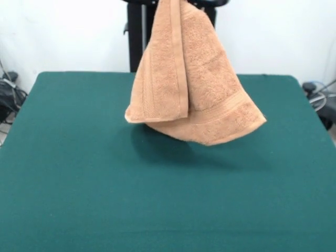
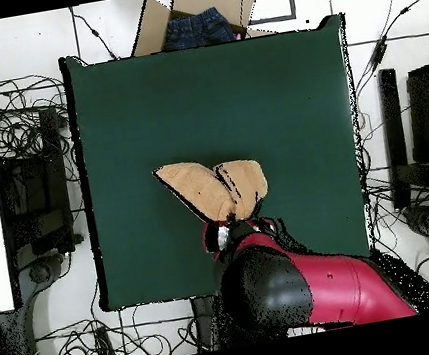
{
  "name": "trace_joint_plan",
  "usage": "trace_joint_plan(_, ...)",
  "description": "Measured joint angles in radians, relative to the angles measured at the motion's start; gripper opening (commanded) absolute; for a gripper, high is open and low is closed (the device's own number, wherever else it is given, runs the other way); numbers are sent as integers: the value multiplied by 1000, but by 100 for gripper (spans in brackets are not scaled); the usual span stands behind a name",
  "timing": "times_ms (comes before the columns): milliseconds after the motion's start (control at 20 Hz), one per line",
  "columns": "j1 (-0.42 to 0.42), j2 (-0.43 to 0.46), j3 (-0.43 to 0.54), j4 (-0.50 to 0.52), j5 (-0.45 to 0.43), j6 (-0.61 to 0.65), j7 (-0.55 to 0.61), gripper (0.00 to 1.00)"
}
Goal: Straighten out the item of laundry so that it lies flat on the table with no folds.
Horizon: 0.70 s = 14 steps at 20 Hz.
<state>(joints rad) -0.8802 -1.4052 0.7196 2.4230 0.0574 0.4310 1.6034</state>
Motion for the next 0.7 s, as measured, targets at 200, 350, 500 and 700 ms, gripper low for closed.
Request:
trace_joint_plan(200, 29, 54, 0, -23, -75, 0, 0, 0)
trace_joint_plan(350, 61, 115, -14, -48, -146, -1, 0, 0)
trace_joint_plan(500, 92, 174, -32, -74, -209, -6, 0, 0)
trace_joint_plan(700, 132, 248, -66, -113, -280, -44, 0, 0)
